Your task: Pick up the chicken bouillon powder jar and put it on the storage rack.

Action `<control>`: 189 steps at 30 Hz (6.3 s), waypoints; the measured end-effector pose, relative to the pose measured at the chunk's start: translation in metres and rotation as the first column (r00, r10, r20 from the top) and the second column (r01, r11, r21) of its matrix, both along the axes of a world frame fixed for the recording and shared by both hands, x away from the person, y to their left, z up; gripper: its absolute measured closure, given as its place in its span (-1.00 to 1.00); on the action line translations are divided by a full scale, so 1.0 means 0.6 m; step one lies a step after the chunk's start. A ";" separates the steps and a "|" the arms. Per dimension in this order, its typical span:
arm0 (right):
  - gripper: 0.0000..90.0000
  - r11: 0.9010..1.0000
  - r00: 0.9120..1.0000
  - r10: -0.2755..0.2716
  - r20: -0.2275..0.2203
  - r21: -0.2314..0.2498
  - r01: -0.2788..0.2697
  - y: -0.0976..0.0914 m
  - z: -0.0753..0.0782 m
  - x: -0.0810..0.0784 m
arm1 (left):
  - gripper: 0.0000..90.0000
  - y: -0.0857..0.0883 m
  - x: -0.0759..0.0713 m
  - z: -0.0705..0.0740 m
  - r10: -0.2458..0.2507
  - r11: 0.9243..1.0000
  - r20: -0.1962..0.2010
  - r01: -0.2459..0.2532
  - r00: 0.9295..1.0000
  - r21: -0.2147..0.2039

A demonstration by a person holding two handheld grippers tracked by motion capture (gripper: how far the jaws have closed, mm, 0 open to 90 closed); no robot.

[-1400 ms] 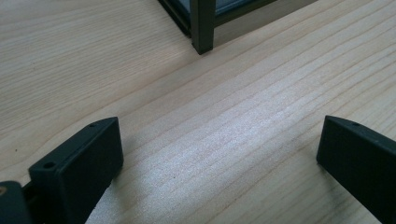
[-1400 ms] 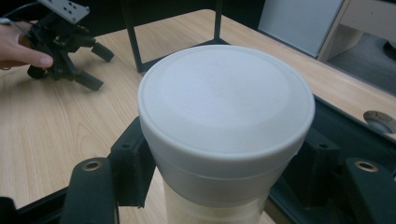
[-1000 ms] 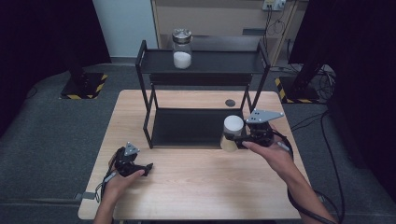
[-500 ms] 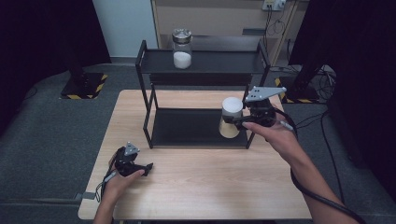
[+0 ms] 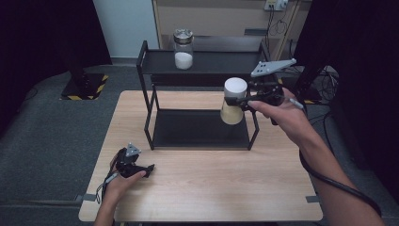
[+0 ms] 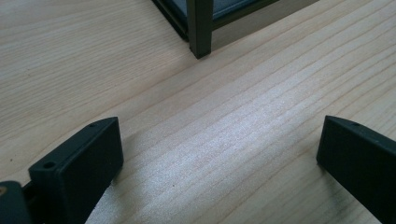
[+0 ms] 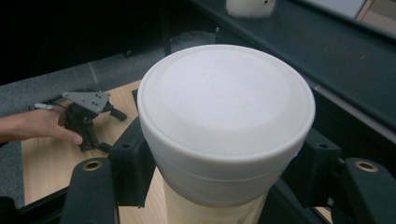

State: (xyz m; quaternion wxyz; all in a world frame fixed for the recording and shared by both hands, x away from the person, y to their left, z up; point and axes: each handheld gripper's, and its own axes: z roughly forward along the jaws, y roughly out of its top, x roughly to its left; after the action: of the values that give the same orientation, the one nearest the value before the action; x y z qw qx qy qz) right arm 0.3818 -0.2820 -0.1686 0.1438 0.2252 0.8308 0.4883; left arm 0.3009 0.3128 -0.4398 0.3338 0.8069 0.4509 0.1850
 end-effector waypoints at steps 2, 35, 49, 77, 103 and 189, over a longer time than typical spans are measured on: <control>-0.21 1.000 1.000 -0.003 -0.001 0.005 0.003 -0.001 0.013 0.002 | -1.00 0.000 0.000 0.000 -0.001 1.000 0.001 0.001 1.000 0.001; -0.21 0.998 0.996 -0.062 0.066 0.030 0.060 0.021 0.160 0.082 | -1.00 -0.001 0.003 0.001 -0.005 1.000 -0.002 0.005 1.000 0.003; -0.22 0.993 0.992 -0.117 0.054 0.036 0.116 0.039 0.148 0.143 | -1.00 0.000 0.004 0.002 -0.009 1.000 -0.003 0.009 1.000 0.005; -0.22 0.992 0.993 -0.120 0.016 0.029 0.120 0.071 0.121 0.196 | -1.00 -0.001 0.004 0.001 -0.007 1.000 -0.003 0.007 1.000 0.004; -0.23 0.991 0.991 -0.133 -0.016 0.025 0.133 0.068 0.126 0.203 | -1.00 -0.001 0.004 0.001 -0.007 1.000 -0.003 0.007 1.000 0.003; -0.83 0.963 0.992 -0.035 -0.122 -0.268 0.001 0.092 0.052 0.040 | -1.00 -0.006 0.001 0.000 -0.009 1.000 0.001 0.009 1.000 0.000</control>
State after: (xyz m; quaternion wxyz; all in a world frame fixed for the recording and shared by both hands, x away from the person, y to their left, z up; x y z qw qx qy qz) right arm 0.4060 -0.2270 -0.1373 0.1246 0.2416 0.8944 0.3551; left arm 0.3014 0.3092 -0.4399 0.3349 0.8089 0.4469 0.1840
